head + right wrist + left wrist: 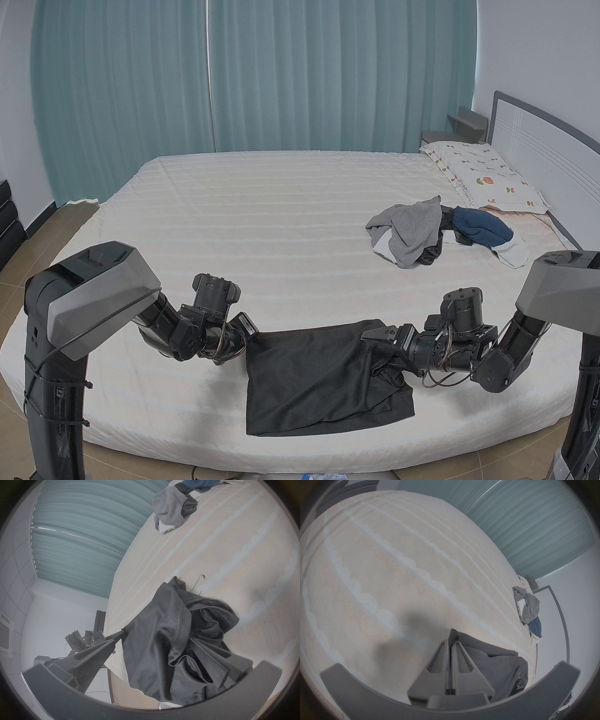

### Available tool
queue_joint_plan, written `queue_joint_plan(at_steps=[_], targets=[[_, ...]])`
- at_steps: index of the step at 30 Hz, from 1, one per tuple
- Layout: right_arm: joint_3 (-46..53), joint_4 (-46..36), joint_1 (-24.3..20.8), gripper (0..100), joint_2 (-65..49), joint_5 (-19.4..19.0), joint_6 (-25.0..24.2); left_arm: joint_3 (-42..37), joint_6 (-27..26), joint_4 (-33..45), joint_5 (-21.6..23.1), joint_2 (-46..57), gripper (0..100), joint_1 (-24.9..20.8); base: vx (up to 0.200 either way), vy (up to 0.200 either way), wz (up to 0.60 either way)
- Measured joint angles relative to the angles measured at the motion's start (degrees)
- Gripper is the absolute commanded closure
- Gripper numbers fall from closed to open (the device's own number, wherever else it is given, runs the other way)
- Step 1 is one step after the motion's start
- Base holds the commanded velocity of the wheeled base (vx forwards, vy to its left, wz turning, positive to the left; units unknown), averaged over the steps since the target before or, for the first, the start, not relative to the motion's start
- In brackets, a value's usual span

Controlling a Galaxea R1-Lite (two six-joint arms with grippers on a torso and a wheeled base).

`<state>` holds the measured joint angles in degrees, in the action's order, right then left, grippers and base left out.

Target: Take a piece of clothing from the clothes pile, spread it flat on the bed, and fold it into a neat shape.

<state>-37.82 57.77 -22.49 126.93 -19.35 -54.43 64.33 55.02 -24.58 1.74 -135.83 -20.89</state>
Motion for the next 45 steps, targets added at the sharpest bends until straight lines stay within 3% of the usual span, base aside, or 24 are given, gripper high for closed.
queue_joint_plan(at_steps=[8, 13, 22, 29, 37, 45], targets=[[-5.95, 0.5, -0.77, 0, 2.86, 0.0, -1.07, 0.05, -0.11, -0.07, -0.05, 0.0, 100, -0.02, 0.0, 0.0, 0.0], [-9.97, 2.04, -1.27, 0, 5.02, 0.68, -5.8, 0.09, -0.11, -0.07, -0.07, 0.0, 100, -0.11, 0.0, 0.0, 0.0], [-12.57, 9.37, -1.05, 0, 8.5, 9.91, -7.18, 0.16, -0.11, -0.09, -0.24, 0.0, 100, -0.18, 0.0, 0.0, 0.0], [-13.2, 10.35, -0.79, 0, 9.55, 13.56, -2.11, 0.17, -0.17, -0.09, -0.27, 0.0, 100, -0.22, 0.0, 0.0, 0.0], [-12.59, 15.77, -0.24, 0, 9.76, 16.2, 8.7, 0.17, -0.28, -0.09, -0.27, -0.01, 100, -0.22, 0.0, 0.0, 0.0], [-9.78, 19.74, 1.19, 0, 9.07, 16.23, 11.59, 0.16, -0.39, -0.09, -0.24, -0.01, 100, -0.21, 0.0, 0.0, 0.0]])
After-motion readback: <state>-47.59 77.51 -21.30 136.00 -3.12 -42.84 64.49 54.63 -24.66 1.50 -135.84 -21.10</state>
